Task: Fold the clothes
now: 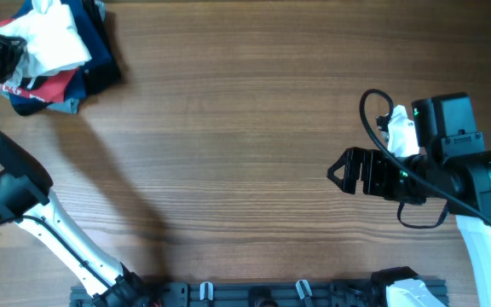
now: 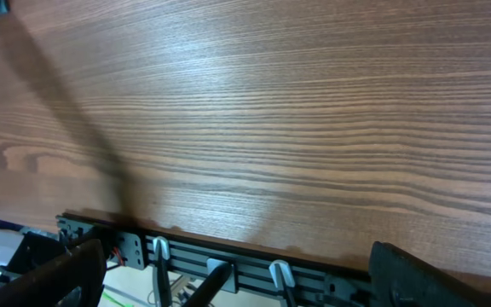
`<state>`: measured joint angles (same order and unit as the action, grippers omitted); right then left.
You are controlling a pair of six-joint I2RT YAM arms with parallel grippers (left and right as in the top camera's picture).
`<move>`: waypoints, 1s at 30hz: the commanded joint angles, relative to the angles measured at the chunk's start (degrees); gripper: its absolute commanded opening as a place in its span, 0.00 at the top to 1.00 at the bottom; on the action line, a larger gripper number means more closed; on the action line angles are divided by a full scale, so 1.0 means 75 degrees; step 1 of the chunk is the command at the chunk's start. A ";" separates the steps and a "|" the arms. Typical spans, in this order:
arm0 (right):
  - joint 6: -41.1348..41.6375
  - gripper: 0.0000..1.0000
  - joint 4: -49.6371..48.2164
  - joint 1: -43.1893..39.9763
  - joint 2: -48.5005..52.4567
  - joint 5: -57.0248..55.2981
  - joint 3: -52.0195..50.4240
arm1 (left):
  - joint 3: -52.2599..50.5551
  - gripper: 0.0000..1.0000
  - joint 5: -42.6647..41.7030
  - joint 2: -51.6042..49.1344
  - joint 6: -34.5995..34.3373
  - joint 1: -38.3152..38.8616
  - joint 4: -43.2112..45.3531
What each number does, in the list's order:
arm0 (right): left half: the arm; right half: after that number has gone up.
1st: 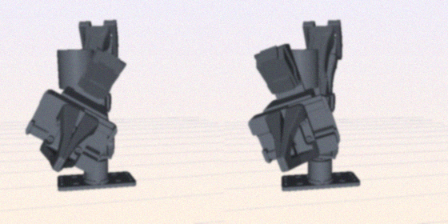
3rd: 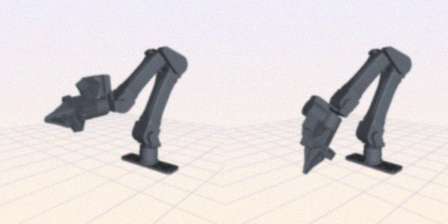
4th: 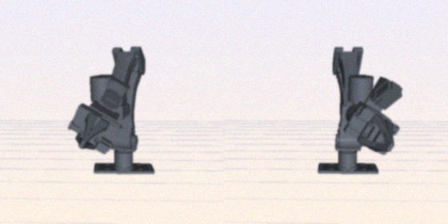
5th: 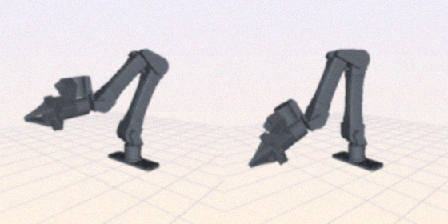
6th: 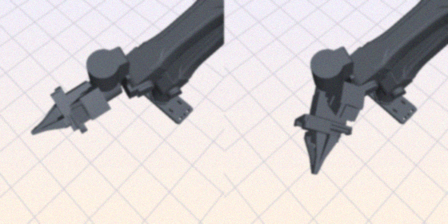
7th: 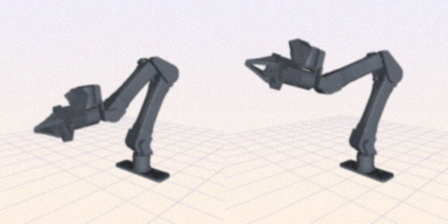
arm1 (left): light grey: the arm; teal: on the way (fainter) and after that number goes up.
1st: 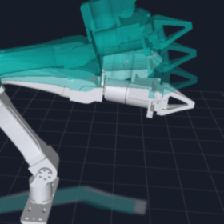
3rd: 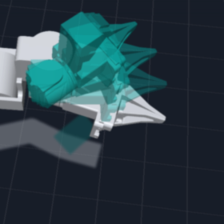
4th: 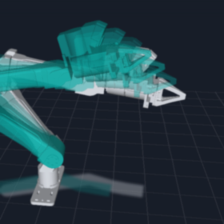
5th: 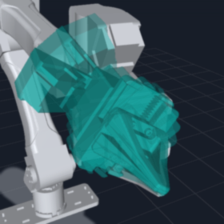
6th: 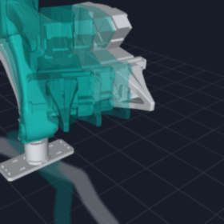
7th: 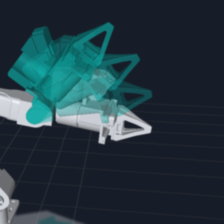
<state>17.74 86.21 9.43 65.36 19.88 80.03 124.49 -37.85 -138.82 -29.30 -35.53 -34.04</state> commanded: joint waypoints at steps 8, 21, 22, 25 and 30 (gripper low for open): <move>0.0050 0.01 -0.0254 -0.0017 0.0006 0.0152 0.0015 | -0.0052 0.51 -0.1763 0.2748 0.0041 0.0105 -0.0519; -0.0356 0.07 -0.0032 -0.0017 -0.0309 0.1335 0.0015 | -0.0052 0.00 -0.2066 0.6831 0.2197 0.0114 -0.5595; -0.0338 0.08 -0.0026 -0.0017 -0.0428 0.1338 0.0015 | -0.0052 0.00 -0.2069 0.7163 0.2471 0.0114 -0.6030; -0.0329 0.12 0.0058 -0.0017 -0.0956 0.1338 0.0015 | -0.0052 0.00 -0.2069 0.8105 0.3439 0.0117 -0.7318; 0.0099 0.12 0.0108 -0.0017 -0.2331 0.1320 0.0015 | -0.0519 0.00 -0.1920 0.9833 0.4226 0.0318 -0.8326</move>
<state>16.71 86.85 9.43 54.11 28.56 79.99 123.57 -52.36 -72.47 -4.62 -34.50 -96.07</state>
